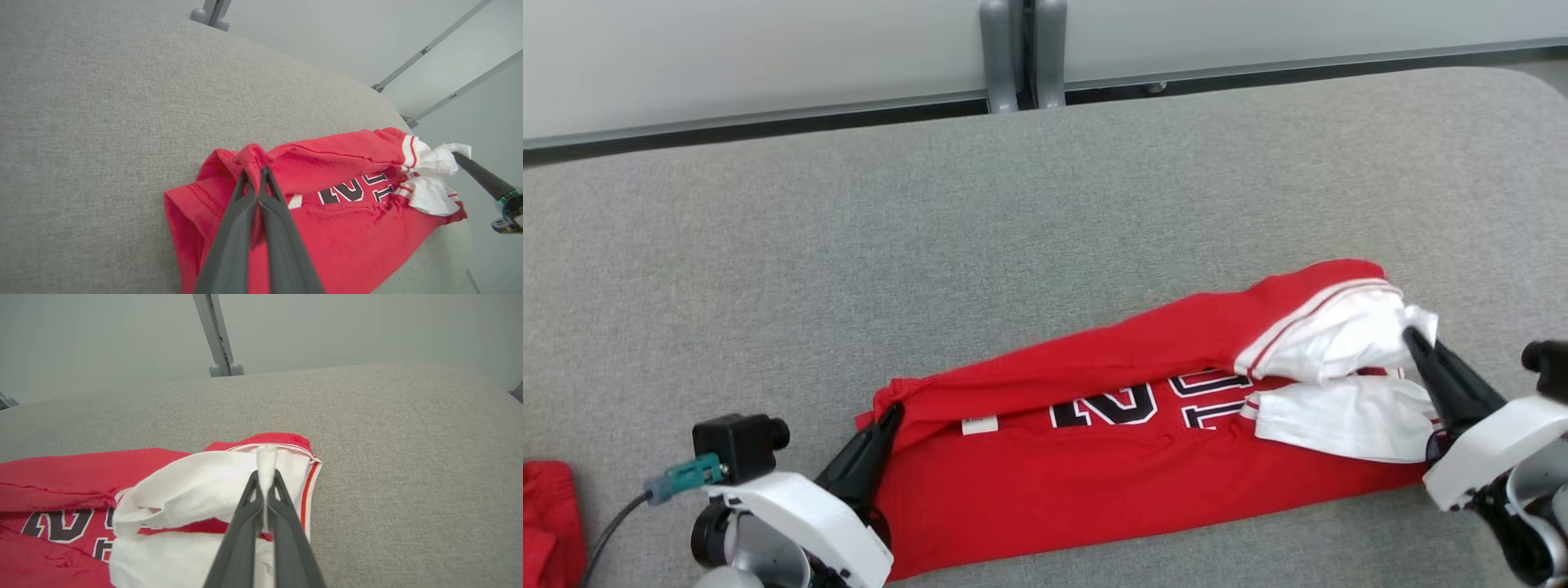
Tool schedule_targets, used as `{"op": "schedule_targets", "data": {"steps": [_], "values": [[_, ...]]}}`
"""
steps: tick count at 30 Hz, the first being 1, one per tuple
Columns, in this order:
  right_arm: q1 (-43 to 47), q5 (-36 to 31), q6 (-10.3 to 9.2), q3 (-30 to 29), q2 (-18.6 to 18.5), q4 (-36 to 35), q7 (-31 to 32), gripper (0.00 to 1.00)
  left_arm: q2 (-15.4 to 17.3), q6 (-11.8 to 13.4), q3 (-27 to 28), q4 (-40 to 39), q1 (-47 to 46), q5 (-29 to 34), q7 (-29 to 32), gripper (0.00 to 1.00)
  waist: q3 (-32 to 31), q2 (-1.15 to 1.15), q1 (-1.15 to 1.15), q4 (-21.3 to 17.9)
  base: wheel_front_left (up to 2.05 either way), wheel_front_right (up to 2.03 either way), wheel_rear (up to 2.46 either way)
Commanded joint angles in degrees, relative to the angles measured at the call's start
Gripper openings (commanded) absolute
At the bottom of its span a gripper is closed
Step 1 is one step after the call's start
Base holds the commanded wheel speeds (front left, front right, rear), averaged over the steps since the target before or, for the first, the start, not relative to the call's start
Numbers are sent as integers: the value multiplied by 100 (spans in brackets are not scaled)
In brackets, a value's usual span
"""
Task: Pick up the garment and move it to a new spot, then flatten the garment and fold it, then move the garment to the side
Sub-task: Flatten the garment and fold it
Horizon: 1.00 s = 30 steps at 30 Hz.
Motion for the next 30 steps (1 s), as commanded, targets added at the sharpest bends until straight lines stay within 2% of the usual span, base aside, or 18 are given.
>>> {"op": "schedule_targets", "data": {"steps": [1, 2, 3, 4, 5, 6, 11, 15, 17, 19, 23, 26, 30], "values": [[66, -87, -1, -8, 63, 89, -83, 4, -2, 44, 35, 42, 87, -19, -57, 0, -58, 0, 0, -50, 0, 0, 0], [119, -163, -1, 14, 117, 159, -85, 35, -25, 50, 32, 69, 147, -33, -98, 0, -80, 0, 0, -59, 0, 0, 0], [156, -208, -1, 59, 159, 236, -54, 96, -44, 53, 16, 104, 190, -26, -127, 15, -100, 0, 0, -66, 0, 0, 0], [168, -228, 0, 77, 190, 292, -24, 100, -63, 52, -4, 130, 226, -4, -163, 44, -118, 0, 0, -69, 0, 0, 0], [159, -247, 0, 73, 212, 345, -31, 100, -85, 48, -32, 158, 265, 4, -183, 90, -136, 0, 0, -70, 0, 0, 0], [169, -278, 0, 86, 234, 375, -14, 100, -98, 41, -50, 196, 306, -1, -200, 100, -160, 0, 0, -72, 0, 0, 0], [212, -279, 0, -36, 156, 300, 89, 100, 57, 277, -62, 491, 621, 374, -562, 100, -295, 0, 0, -116, 0, 0, 0], [223, -159, 0, -279, -17, 59, 444, 100, 44, 618, 148, 626, 1017, 814, -1483, 100, -426, 0, 0, -157, 0, 0, 0], [144, -214, 0, -477, -83, 4, 609, 100, -36, 795, 354, 679, 1125, 1077, -1748, 100, -436, 0, 0, -114, 0, 0, 0], [68, -299, 0, -616, -61, -1, 768, 100, -182, 856, 486, 671, 1191, 1384, -1830, 100, -431, 0, 0, -25, 0, 0, 0], [-70, -553, 0, -697, 108, 222, 1138, 100, -691, 682, 1025, 383, 1172, 2123, -1843, 100, -356, 0, 0, 217, 0, 0, 0], [-177, -660, 0, -649, 280, 569, 1338, 100, -1083, 417, 1239, 365, 1284, 2622, -1845, 100, -289, 0, 0, 390, 0, 0, 0], [-296, -887, -1, -627, 373, 1094, 1450, 100, -1448, 43, 1431, 432, 1314, 3064, -1846, 100, -173, 0, 0, 608, 0, 0, 0]]}}
